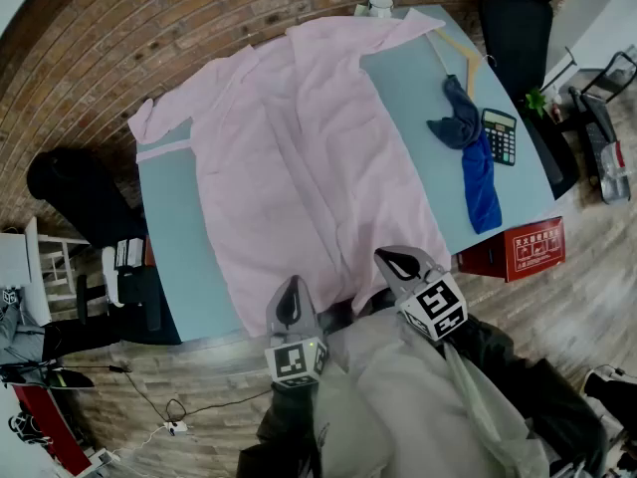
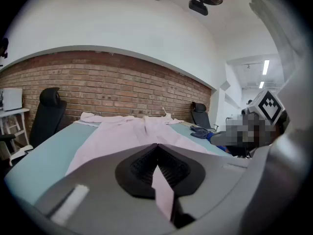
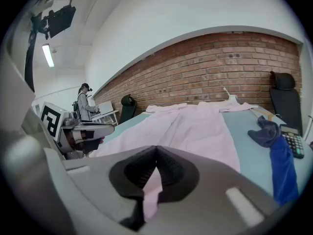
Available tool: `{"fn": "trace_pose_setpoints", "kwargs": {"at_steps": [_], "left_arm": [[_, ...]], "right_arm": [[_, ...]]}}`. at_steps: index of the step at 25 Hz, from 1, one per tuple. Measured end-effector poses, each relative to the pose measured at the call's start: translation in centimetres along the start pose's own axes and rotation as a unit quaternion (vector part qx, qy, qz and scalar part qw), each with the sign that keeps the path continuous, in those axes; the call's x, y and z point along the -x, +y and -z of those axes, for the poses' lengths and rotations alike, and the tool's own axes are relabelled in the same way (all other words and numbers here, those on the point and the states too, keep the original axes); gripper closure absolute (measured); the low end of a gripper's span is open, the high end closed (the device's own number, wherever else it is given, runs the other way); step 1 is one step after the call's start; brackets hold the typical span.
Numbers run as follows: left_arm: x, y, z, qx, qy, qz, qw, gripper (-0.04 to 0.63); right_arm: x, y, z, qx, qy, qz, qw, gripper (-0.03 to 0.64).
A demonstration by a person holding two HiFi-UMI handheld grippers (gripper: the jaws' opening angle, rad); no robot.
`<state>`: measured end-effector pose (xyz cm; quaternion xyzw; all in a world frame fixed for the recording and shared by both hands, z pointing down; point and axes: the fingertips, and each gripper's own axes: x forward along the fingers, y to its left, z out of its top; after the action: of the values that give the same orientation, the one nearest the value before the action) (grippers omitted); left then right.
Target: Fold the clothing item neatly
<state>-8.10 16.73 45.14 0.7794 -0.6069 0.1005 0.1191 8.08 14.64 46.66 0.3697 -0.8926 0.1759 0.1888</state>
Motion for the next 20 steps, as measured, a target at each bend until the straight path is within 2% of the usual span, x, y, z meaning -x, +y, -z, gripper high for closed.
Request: {"fn": "trace_pose_setpoints", "kwargs": {"at_steps": [13,18,20], "left_arm": [[0.0,0.5,0.7,0.006,0.013,0.008,0.9999,0.588],[-0.1,1.4,0.5,0.005,0.006,0.020,0.9998,0.588],[-0.2,1.7,0.3,0.003,0.009,0.028,0.9996,0.588]], "right_arm": [[-0.2,0.1,0.6,-0.012,0.012,0.017,1.000,0.617],[0.5,-0.8,-0.8,-0.076,-0.042,0.051,0.995,0.617],[0.9,-1.3,-1.4,-0.087,-0.060,0.072,0.992,0.617]]}}
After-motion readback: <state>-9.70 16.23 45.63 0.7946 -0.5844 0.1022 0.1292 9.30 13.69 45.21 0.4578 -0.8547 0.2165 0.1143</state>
